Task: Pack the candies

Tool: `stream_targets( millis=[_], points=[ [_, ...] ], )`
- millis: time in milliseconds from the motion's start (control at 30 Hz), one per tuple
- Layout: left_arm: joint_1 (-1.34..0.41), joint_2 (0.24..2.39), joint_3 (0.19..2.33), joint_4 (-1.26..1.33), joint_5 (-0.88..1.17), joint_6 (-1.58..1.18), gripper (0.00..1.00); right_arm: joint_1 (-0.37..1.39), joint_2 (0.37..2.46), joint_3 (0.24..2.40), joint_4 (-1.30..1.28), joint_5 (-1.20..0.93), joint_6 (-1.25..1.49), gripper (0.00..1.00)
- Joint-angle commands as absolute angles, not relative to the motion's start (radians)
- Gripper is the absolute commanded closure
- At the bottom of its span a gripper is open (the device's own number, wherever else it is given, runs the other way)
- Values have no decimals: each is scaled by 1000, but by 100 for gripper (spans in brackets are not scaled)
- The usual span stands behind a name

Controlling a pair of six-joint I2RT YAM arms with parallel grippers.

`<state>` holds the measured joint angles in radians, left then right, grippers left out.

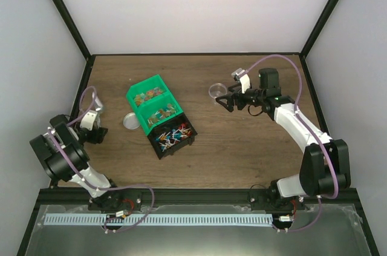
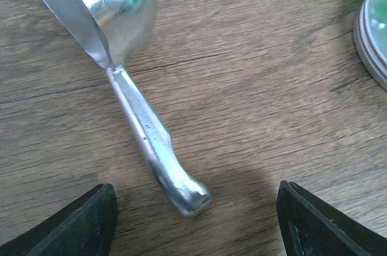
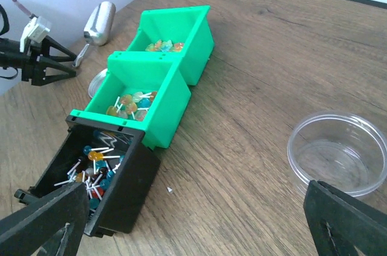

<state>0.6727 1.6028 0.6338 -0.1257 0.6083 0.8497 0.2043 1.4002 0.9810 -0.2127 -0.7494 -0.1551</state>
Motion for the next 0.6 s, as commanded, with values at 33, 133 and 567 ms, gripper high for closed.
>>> stream_targets(
  millis=[33, 133, 567],
  points=[
    [710, 1640, 636, -117, 688, 917, 25, 203, 1363, 1009, -188, -805, -134, 0],
    [712, 1612, 621, -114, 664, 899, 25, 204, 1358, 995, -184, -813, -135, 0],
    [714, 1727, 681, -55, 712, 797, 28, 208, 1384, 1002, -181, -839, -135, 0]
  ],
)
